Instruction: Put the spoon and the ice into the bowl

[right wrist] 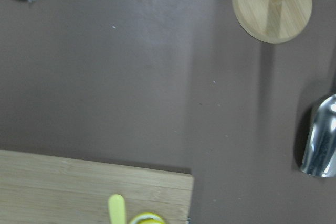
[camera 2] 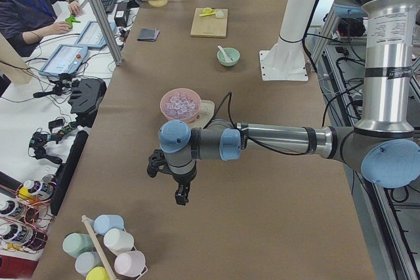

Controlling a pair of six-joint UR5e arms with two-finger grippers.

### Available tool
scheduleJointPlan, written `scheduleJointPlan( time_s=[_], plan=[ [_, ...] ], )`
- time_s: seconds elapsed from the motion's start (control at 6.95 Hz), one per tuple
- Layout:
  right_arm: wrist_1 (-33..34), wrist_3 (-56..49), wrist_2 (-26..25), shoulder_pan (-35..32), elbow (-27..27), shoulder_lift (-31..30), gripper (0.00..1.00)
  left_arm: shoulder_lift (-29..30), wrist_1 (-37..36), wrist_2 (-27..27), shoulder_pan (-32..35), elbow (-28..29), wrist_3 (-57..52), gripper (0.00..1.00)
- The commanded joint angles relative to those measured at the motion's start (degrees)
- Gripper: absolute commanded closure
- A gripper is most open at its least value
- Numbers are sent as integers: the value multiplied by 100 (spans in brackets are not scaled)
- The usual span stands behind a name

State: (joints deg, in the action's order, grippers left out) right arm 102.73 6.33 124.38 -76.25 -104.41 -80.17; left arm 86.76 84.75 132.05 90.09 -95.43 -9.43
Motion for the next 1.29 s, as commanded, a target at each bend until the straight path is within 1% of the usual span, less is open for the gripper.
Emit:
scheduleJointPlan(
  time_s=[0.0,0.14,0.29,0.43,0.58,0.72,0.86,1.01,1.15],
  plan=[
    [-434,-1253,489,-696,367,-812,0,-28,-82,-13,18,-20,29,1],
    [-1560,-1257,499,-812,699,-1416,0,-19,-73,-4,18,-28,29,1],
    [-2912,-1213,508,-856,1120,-1953,0,-36,-30,5,18,-20,29,1],
    [-3769,-1213,508,-865,1438,-2185,0,-36,-29,5,27,-20,29,1],
    [-4100,-1187,508,-866,1536,-2335,0,-45,-29,14,27,-20,38,1],
    [-4059,-1143,465,-883,1468,-2319,0,-45,-29,14,27,-11,38,1],
    [-3720,-1134,508,-1005,1432,-2284,0,-63,-29,14,27,-11,38,1],
    [-2855,-1142,517,-1050,1058,-2266,0,-80,-29,5,27,-11,30,1],
    [-1715,-1151,456,-1094,454,-2258,0,-98,-29,5,27,-2,38,1]
  ],
)
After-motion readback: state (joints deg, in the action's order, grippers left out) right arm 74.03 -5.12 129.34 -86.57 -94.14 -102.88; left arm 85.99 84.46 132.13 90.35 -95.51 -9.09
